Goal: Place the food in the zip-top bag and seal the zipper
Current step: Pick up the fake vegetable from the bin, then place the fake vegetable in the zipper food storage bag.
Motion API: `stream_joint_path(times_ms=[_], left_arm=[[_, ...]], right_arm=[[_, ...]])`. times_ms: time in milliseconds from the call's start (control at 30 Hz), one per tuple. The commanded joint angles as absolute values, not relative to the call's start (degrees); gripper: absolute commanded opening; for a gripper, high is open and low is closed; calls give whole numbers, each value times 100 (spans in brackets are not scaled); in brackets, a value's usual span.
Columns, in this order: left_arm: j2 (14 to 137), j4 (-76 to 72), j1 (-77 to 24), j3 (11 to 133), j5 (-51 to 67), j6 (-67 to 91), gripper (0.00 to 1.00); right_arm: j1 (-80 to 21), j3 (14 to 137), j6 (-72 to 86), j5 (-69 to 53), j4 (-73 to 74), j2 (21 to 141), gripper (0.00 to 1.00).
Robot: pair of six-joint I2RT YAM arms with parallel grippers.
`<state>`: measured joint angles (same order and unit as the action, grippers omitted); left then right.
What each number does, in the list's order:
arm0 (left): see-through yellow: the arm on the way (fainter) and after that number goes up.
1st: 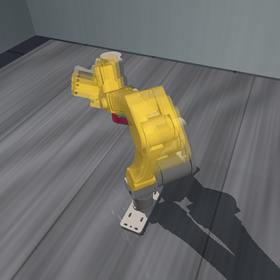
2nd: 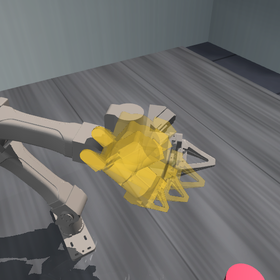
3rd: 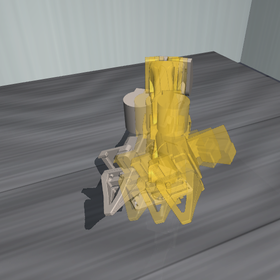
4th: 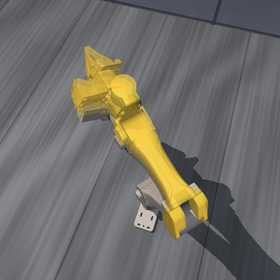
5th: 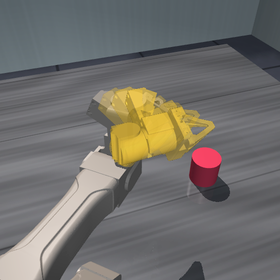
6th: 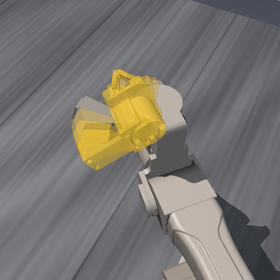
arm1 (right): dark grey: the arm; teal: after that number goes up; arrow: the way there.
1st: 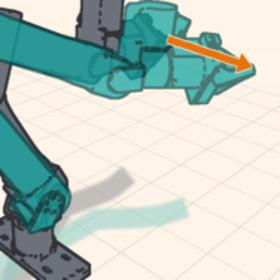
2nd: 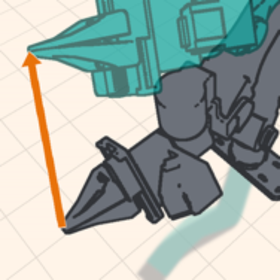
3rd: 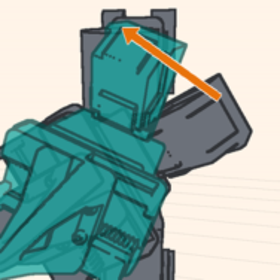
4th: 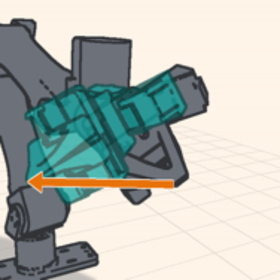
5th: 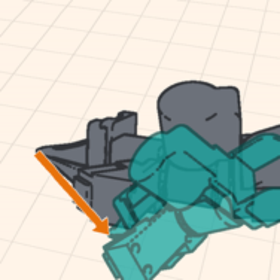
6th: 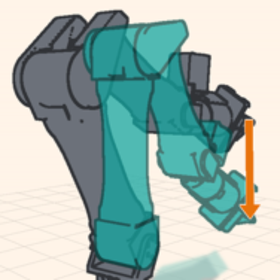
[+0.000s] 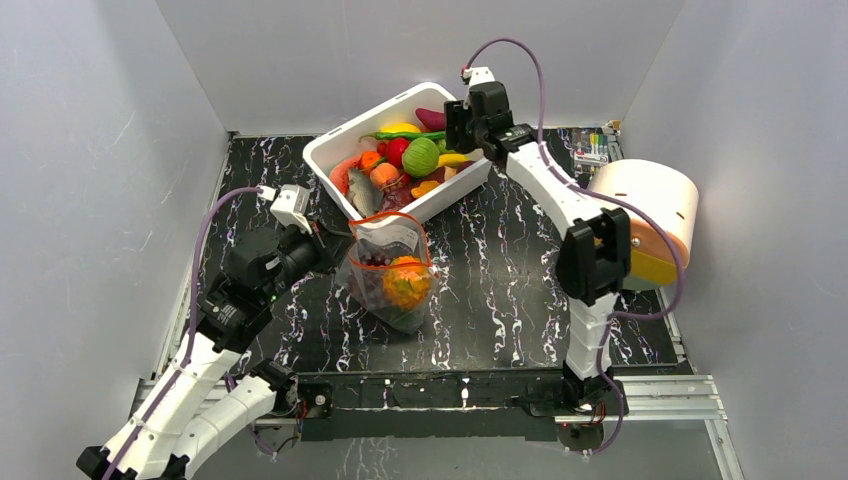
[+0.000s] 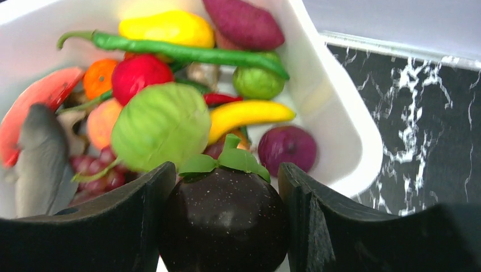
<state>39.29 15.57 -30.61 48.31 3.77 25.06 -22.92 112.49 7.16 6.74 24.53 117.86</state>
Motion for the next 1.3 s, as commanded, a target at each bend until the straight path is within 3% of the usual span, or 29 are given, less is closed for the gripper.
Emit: stream_joint_path(times_ms=[0,300,667,967,1267], left_arm=[[3885,1175,-3089,4895,372,2527,0],[4013,1029,-3083,4855,357,2756,0],[4147,873,-3083,4843,446,3009,0],[4196,760,-3084,4779,563,3166,0],[4169,762,-3084,4771,653,3264,0]], right_arm=[[-2320,10460,1165,-13,2323,10519,21],[-2540,8667,1779,-650,2030,8451,21],[-2859,7471,2649,-1893,1460,7160,20],[-3657,6832,3198,-2008,842,6903,20],[-4696,7001,3234,-1538,695,7420,24]])
